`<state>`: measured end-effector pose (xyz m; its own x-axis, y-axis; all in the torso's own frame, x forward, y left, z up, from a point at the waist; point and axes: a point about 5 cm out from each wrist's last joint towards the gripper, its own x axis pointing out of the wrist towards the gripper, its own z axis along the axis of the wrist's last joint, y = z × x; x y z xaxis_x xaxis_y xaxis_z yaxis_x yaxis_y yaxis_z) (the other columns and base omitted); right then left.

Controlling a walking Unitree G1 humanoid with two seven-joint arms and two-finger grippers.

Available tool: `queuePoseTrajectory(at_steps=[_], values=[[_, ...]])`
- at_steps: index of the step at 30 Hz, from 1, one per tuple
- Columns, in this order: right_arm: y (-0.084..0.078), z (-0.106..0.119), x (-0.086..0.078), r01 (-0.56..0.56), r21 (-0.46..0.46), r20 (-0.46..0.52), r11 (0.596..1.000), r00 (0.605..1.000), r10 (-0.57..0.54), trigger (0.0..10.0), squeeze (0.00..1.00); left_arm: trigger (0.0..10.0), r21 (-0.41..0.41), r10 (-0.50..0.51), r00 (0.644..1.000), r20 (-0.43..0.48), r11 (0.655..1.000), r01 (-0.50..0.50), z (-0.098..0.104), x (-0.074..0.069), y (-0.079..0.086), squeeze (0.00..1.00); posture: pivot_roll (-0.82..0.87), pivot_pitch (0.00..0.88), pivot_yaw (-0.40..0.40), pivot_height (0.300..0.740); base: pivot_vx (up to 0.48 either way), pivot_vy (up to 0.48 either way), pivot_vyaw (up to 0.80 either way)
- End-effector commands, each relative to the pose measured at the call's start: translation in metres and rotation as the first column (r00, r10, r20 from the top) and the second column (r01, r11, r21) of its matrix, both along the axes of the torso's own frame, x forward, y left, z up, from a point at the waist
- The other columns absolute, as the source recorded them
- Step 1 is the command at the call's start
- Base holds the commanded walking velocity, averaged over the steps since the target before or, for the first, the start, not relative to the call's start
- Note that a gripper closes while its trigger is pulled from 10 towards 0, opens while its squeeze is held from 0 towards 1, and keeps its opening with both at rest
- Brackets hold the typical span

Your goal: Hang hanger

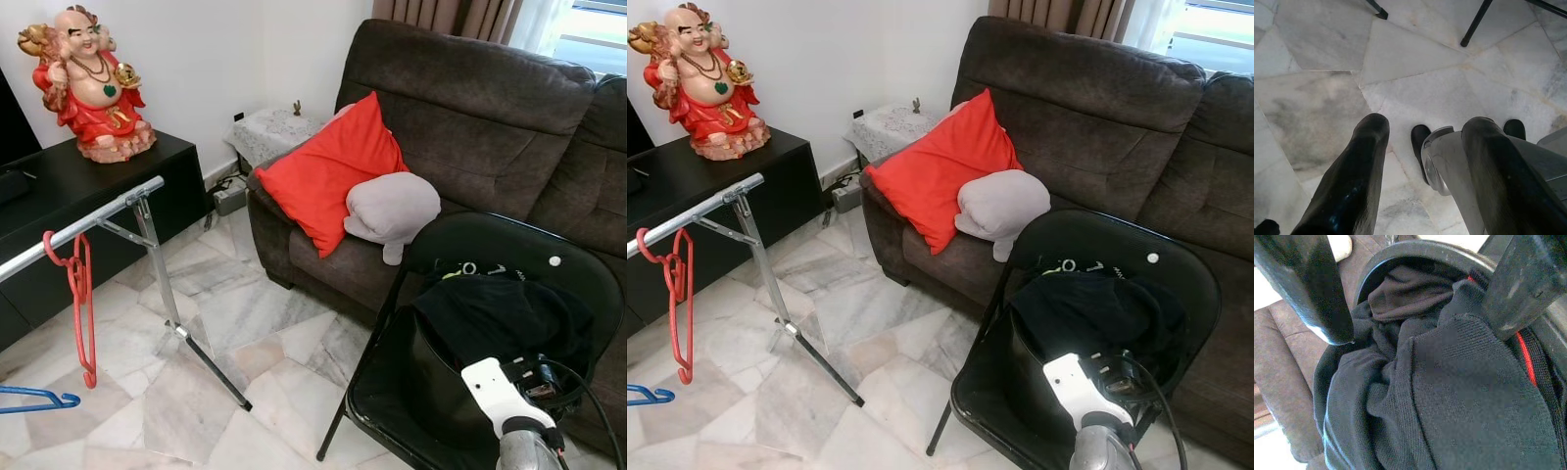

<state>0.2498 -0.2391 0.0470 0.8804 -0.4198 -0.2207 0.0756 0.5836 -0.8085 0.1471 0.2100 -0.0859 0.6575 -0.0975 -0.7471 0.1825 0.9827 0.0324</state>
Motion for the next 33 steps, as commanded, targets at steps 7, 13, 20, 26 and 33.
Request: queuePoseTrajectory(at_steps=[7,13,20,26,33], values=[[-0.002,0.007,0.005,0.002,-0.003,0.045,1.0,0.999,-0.002,10.0,0.0,10.0,0.003,0.015,0.999,-0.028,1.0,-0.015,-0.003,-0.006,0.003,0.0,0.1,0.019,-0.016,0.74,0.0,0.0,0.0],[0.012,0.014,0.009,-0.075,-0.03,0.108,0.997,0.991,0.077,10.0,0.0,10.0,0.004,0.02,0.999,-0.035,1.0,-0.02,-0.003,-0.007,0.004,0.0,0.1,0.02,-0.016,0.74,0.0,0.0,0.0],[0.011,-0.005,-0.002,-0.044,0.03,0.003,0.999,0.999,0.044,10.0,0.0,10.0,0.003,0.02,0.999,-0.039,1.0,-0.02,-0.003,-0.009,0.005,0.0,0.1,0.024,-0.015,0.74,0.0,0.0,0.0],[0.02,-0.001,0.005,-0.165,-0.002,0.018,0.986,0.986,0.165,10.0,0.0,10.0,0.003,0.022,0.999,-0.04,1.0,-0.022,-0.004,-0.01,0.004,0.0,0.1,0.024,-0.015,0.74,0.0,0.0,0.0],[0.018,0.001,0.008,-0.219,-0.069,-0.005,0.973,0.976,0.219,8.9,0.0,10.0,0.003,0.021,0.999,-0.042,1.0,-0.021,-0.004,-0.009,0.002,0.0,0.1,0.032,-0.016,0.74,0.0,0.0,0.0]])
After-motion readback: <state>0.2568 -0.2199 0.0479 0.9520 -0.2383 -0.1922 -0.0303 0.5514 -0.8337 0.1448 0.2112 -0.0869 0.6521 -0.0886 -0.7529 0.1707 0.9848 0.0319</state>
